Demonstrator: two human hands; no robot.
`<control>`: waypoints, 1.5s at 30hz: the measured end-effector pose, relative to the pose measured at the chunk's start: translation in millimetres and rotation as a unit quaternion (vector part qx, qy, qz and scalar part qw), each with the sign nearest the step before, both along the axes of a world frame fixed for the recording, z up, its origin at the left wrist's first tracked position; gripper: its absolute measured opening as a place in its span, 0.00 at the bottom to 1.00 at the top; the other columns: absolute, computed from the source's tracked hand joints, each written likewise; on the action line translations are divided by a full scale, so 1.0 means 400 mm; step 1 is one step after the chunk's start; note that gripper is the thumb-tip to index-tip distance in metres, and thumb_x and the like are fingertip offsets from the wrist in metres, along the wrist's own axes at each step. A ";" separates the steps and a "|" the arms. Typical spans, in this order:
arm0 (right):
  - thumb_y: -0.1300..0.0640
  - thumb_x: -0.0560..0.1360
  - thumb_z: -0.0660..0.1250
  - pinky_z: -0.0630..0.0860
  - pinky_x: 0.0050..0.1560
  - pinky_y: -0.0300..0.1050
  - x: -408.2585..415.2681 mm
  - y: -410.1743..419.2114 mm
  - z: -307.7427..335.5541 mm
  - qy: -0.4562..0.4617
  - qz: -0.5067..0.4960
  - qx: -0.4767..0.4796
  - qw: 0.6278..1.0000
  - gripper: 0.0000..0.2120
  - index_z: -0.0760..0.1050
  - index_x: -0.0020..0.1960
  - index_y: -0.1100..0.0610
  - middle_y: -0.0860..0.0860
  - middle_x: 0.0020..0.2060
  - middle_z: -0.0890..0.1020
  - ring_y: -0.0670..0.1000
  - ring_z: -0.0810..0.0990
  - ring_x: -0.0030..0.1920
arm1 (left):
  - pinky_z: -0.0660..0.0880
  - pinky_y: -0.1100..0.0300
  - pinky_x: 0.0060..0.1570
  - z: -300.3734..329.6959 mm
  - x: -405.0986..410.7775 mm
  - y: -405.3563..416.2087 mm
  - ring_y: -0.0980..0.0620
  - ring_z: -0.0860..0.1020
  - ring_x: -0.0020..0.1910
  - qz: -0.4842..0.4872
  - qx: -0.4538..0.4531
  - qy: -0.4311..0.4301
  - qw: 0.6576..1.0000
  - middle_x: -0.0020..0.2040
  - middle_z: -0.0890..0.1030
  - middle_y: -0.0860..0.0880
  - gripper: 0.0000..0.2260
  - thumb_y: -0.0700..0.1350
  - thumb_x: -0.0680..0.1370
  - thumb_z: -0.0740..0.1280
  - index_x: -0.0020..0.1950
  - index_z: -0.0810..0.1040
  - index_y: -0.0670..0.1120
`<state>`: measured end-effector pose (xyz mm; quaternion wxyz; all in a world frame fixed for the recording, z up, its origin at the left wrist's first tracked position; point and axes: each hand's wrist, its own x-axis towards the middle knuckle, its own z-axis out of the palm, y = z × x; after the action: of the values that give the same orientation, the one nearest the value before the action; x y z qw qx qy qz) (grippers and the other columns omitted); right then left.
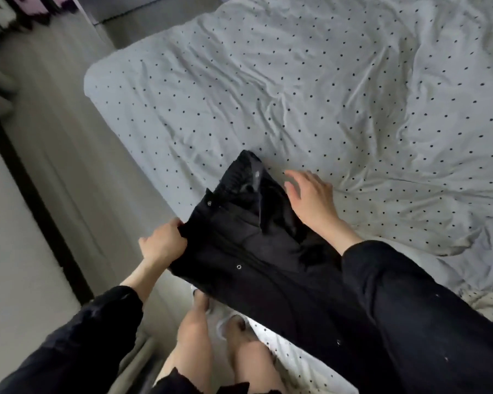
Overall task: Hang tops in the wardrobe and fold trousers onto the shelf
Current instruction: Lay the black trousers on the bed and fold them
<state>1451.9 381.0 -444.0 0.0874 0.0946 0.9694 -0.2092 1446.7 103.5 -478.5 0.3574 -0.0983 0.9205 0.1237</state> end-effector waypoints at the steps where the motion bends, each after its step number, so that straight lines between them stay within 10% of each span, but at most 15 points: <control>1: 0.53 0.82 0.54 0.62 0.63 0.53 -0.034 -0.020 -0.007 -0.004 0.014 0.005 1.000 0.17 0.70 0.68 0.55 0.52 0.65 0.74 0.54 0.72 0.64 | 0.60 0.51 0.60 -0.013 -0.005 -0.022 0.45 0.75 0.56 -0.004 -0.009 0.006 1.000 0.54 0.79 0.48 0.19 0.38 0.73 0.57 0.62 0.71 0.52; 18: 0.53 0.77 0.62 0.58 0.69 0.55 -0.350 -0.247 -0.191 -0.222 0.125 0.059 0.965 0.21 0.66 0.70 0.51 0.47 0.69 0.69 0.51 0.67 0.69 | 0.58 0.55 0.56 -0.197 -0.076 -0.190 0.47 0.75 0.57 -0.016 0.072 -0.069 0.995 0.54 0.80 0.50 0.11 0.46 0.77 0.65 0.59 0.77 0.51; 24: 0.66 0.74 0.57 0.61 0.60 0.52 -0.390 -0.276 -0.143 -0.274 0.116 0.224 0.928 0.10 0.65 0.35 0.55 0.49 0.35 0.71 0.52 0.71 0.39 | 0.57 0.56 0.52 -0.163 -0.113 -0.204 0.54 0.73 0.49 0.057 0.128 -0.103 0.985 0.45 0.79 0.57 0.11 0.47 0.72 0.70 0.54 0.81 0.55; 35: 0.66 0.73 0.57 0.62 0.55 0.49 -0.287 -0.066 0.220 -0.105 -0.048 0.178 0.977 0.07 0.68 0.48 0.57 0.50 0.40 0.72 0.54 0.71 0.42 | 0.58 0.52 0.61 0.129 -0.240 -0.051 0.51 0.75 0.57 -0.048 0.122 0.102 0.986 0.57 0.79 0.54 0.12 0.45 0.76 0.65 0.58 0.78 0.53; 45: 0.65 0.76 0.59 0.58 0.59 0.51 -0.077 0.185 0.683 0.211 -0.187 0.170 0.944 0.17 0.72 0.62 0.55 0.54 0.59 0.73 0.56 0.77 0.49 | 0.58 0.54 0.58 0.640 -0.254 0.236 0.48 0.75 0.55 -0.169 0.111 0.390 0.899 0.56 0.77 0.50 0.12 0.43 0.76 0.63 0.59 0.77 0.51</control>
<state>1421.2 454.8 -170.8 -0.1773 0.2410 0.9517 -0.0688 1345.2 197.9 -222.5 -0.0057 0.1548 0.9693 0.1911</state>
